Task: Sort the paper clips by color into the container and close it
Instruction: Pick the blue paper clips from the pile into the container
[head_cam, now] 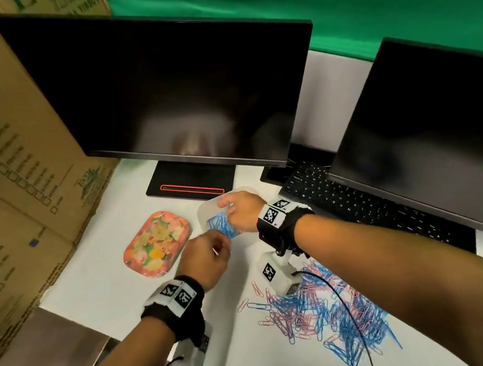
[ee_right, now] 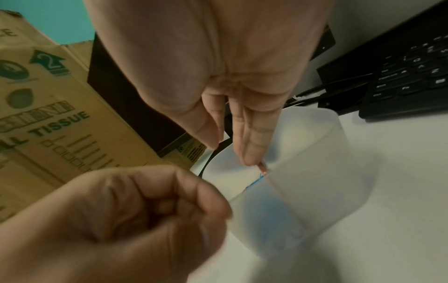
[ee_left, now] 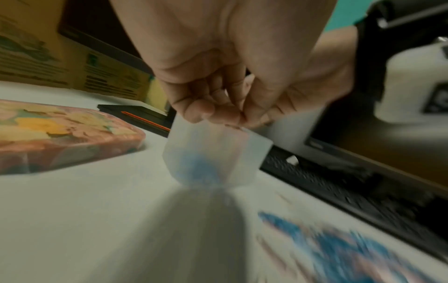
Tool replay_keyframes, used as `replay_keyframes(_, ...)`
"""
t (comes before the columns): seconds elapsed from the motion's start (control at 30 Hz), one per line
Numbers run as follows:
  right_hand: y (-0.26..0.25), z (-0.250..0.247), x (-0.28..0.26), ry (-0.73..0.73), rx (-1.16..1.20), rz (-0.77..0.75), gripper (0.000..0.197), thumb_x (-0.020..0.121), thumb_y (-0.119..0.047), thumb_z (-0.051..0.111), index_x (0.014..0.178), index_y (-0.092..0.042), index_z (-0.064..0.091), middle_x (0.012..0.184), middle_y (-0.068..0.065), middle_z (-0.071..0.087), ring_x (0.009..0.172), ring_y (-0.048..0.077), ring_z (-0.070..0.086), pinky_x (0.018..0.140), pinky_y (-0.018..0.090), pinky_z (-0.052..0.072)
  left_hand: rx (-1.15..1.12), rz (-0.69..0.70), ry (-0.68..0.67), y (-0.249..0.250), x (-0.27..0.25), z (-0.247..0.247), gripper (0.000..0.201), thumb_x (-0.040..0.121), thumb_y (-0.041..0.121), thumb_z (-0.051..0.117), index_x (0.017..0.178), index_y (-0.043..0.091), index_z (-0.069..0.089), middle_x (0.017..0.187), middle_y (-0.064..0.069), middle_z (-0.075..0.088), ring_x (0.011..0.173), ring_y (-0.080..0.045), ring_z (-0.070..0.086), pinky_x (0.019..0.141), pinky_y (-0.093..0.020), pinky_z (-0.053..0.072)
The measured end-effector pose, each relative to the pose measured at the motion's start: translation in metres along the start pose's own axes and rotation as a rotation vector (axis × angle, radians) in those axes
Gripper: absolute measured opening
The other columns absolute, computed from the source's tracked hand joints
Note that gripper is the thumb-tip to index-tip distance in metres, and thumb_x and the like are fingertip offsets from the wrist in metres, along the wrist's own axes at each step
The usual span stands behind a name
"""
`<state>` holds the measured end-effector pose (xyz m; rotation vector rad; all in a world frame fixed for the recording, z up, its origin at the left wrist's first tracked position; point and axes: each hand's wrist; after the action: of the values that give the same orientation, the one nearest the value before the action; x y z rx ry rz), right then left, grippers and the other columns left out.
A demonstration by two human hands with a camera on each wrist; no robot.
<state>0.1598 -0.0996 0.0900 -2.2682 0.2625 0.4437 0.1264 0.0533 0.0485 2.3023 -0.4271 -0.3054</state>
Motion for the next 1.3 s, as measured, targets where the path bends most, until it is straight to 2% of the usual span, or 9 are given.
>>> replay_keyframes(0.13,0.028,-0.004,-0.035,0.038,-0.021,-0.077,0.029,0.087,-0.005,0.048,0.105,-0.016,0.069,0.109,0.003,0.069,0.093,0.014,0.062,0.074,0.014,0.045,0.243,0.141,-0.311,0.0,-0.025,0.033,0.012,0.08,0.023,0.053,0.083,0.026,0.064,0.086,0.006,0.065,0.079,-0.019,0.061,0.07,-0.028,0.047)
replay_keyframes(0.23,0.065,0.001,-0.064,0.009,-0.082,-0.035,0.021,0.084,-0.009,0.053,0.093,-0.019,0.07,0.093,0.003,0.071,0.081,0.016,0.064,0.073,0.017,0.046,0.401,0.171,-0.442,-0.001,-0.033,0.055,0.016,0.081,0.027,0.055,0.094,0.025,0.065,0.101,0.005,0.061,0.094,-0.02,0.06,0.076,-0.027,0.044)
replay_keyframes(0.4,0.116,0.009,-0.111,-0.067,-0.267,0.025,0.012,0.084,-0.022,0.054,0.083,-0.025,0.065,0.073,-0.005,0.063,0.077,0.019,0.062,0.071,0.023,0.048,0.534,0.179,-0.493,-0.005,-0.036,0.074,0.017,0.086,0.03,0.05,0.092,0.024,0.064,0.101,0.002,0.058,0.097,-0.025,0.061,0.077,-0.033,0.048)
replay_keyframes(0.63,0.119,0.048,-0.122,-0.076,-0.477,-0.045,0.024,0.086,-0.035,0.056,0.094,-0.014,0.065,0.104,0.009,0.064,0.097,0.03,0.061,0.084,0.035,0.052,0.579,0.183,-0.492,0.006,-0.037,0.076,0.023,0.089,0.024,0.047,0.102,0.028,0.065,0.111,-0.003,0.057,0.104,-0.027,0.058,0.083,-0.035,0.048)
replay_keyframes(0.8,0.118,0.064,-0.112,-0.09,-0.623,0.031,0.023,0.09,-0.022,0.055,0.104,-0.007,0.066,0.111,0.013,0.063,0.104,0.033,0.062,0.089,0.039,0.053,0.384,0.082,-0.407,-0.001,-0.039,0.069,0.018,0.084,0.02,0.05,0.094,0.021,0.065,0.1,-0.002,0.067,0.096,-0.025,0.062,0.079,-0.03,0.048)
replay_keyframes(0.9,0.123,0.063,-0.112,-0.076,-0.559,0.058,0.022,0.092,-0.015,0.051,0.102,-0.005,0.066,0.108,0.014,0.065,0.102,0.031,0.064,0.086,0.034,0.053,0.209,0.034,-0.323,-0.006,-0.041,0.069,0.028,0.088,0.011,0.05,0.111,0.019,0.064,0.095,-0.002,0.068,0.098,-0.025,0.063,0.081,-0.024,0.044)
replay_keyframes(1.0,0.13,0.054,-0.116,-0.066,-0.47,0.04,0.02,0.091,-0.011,0.048,0.104,-0.008,0.063,0.112,0.013,0.062,0.103,0.03,0.061,0.085,0.033,0.051,0.098,-0.025,-0.292,-0.006,-0.04,0.069,0.038,0.089,0.006,0.047,0.123,0.017,0.061,0.109,-0.006,0.068,0.107,-0.025,0.061,0.091,-0.023,0.042)
replay_keyframes(1.13,0.143,0.048,-0.121,-0.068,-0.415,0.001,0.027,0.088,-0.013,0.054,0.114,-0.02,0.059,0.124,0.004,0.054,0.111,0.027,0.055,0.094,0.034,0.048,-0.128,-0.19,-0.3,-0.007,-0.035,0.07,0.031,0.087,0.004,0.045,0.09,0.027,0.065,0.082,-0.001,0.069,0.079,-0.021,0.065,0.073,-0.027,0.048)
replay_keyframes(1.3,0.144,0.05,-0.12,-0.047,-0.498,-0.046,0.013,0.091,-0.015,0.055,0.098,-0.017,0.065,0.116,0.007,0.057,0.105,0.028,0.058,0.089,0.034,0.051,-0.472,-0.361,-0.289,0.005,-0.032,0.072,0.017,0.086,-0.001,0.05,0.078,0.01,0.06,0.073,-0.009,0.063,0.06,-0.02,0.057,0.055,-0.027,0.043)
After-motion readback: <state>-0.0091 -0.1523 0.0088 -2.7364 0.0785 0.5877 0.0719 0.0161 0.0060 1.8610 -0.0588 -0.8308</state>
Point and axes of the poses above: each hand's wrist, its own x-axis towards the middle knuckle, its own z-axis out of the palm, y = z × x
